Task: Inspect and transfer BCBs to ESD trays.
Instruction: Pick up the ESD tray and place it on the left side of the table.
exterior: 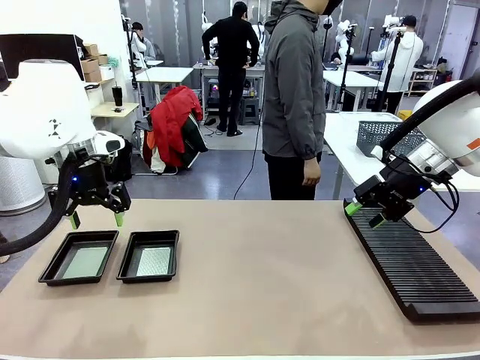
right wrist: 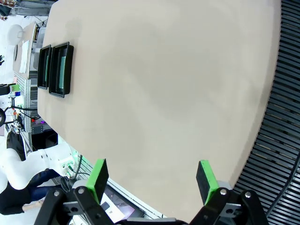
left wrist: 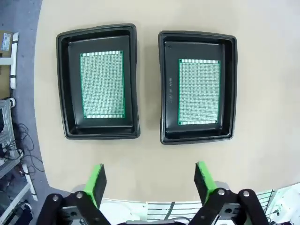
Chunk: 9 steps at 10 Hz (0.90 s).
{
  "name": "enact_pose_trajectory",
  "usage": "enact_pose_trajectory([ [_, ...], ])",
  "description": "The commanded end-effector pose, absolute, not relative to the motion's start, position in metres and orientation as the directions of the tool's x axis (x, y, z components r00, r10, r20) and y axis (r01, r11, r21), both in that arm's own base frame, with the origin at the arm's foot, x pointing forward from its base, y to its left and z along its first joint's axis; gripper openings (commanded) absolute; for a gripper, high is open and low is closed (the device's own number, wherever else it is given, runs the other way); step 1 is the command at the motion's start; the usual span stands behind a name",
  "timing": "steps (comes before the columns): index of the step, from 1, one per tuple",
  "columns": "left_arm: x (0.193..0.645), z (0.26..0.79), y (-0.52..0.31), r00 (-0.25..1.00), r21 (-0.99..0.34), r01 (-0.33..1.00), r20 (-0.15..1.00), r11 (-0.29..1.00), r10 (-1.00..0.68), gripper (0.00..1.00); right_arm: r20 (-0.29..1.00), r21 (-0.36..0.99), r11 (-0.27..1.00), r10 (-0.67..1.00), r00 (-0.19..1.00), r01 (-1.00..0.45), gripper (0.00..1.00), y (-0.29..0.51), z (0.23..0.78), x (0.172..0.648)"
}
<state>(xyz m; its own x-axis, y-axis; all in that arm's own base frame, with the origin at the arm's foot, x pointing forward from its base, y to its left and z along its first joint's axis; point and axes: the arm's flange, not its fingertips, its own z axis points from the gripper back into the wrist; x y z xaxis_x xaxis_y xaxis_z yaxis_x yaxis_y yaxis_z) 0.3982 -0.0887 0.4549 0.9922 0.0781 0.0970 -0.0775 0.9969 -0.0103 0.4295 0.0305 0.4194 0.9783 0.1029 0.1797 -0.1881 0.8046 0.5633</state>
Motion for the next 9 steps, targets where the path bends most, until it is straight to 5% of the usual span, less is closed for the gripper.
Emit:
enact_pose_trajectory([
  [1,0.4001,0.4585,-0.0891,0.991,0.003,-0.097,0.093,0.995,0.096,1.0,0.178,0.563,0.808,0.082,0.981,-0.17,1.0,0.0329,0.4202,0.4304],
  [9,0.3997,0.4584,-0.0892,0.992,-0.012,-0.077,0.103,0.997,0.078,1.0,0.178,0.563,0.808,0.082,0.981,-0.17,1.0,0.0329,0.4202,0.4304],
])
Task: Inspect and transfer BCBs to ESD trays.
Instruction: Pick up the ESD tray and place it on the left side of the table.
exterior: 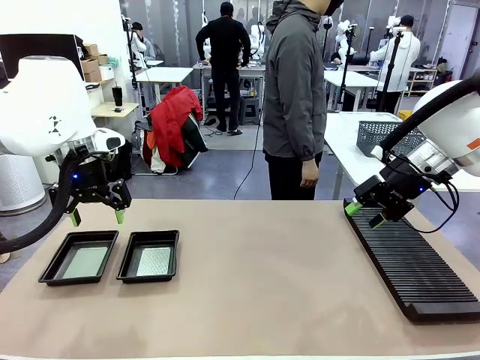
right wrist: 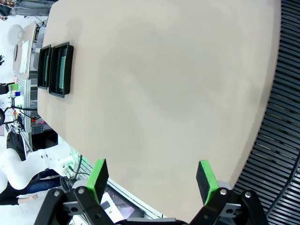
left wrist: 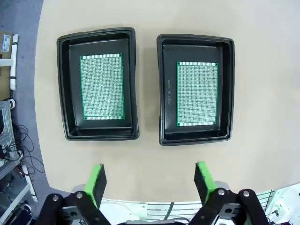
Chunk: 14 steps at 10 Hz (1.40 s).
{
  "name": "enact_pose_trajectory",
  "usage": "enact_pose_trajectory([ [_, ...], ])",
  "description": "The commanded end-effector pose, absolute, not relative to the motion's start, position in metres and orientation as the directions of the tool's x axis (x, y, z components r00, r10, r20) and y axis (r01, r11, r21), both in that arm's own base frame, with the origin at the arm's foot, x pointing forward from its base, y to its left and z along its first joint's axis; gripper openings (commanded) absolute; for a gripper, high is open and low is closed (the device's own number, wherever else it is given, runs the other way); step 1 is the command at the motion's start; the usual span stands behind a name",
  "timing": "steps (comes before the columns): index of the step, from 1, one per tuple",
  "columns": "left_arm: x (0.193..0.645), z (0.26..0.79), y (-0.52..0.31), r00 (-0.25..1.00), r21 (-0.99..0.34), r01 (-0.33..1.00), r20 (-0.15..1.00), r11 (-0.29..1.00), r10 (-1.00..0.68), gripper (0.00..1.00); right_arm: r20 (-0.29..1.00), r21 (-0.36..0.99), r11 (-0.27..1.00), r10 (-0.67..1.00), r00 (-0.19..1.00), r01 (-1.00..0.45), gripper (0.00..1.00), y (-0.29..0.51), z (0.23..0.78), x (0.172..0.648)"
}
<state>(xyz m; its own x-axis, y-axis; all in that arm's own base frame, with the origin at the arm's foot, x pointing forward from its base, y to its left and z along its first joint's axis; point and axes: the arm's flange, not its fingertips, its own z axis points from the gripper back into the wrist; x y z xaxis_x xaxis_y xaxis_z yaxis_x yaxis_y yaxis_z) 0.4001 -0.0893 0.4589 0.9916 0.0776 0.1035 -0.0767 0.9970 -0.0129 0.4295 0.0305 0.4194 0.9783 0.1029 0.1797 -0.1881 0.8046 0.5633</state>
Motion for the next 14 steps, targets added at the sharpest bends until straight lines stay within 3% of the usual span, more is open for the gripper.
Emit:
enact_pose_trajectory([
  [1,0.3997,0.4584,-0.0892,0.992,-0.012,-0.077,0.103,0.997,0.078,1.0,0.178,0.563,0.808,0.082,0.981,-0.17,1.0,0.0329,0.4202,0.4304],
  [14,0.3997,0.4584,-0.0892,0.992,-0.012,-0.077,0.103,0.997,0.078,1.0,0.178,0.563,0.808,0.082,0.981,-0.17,1.0,0.0329,0.4202,0.4304],
])
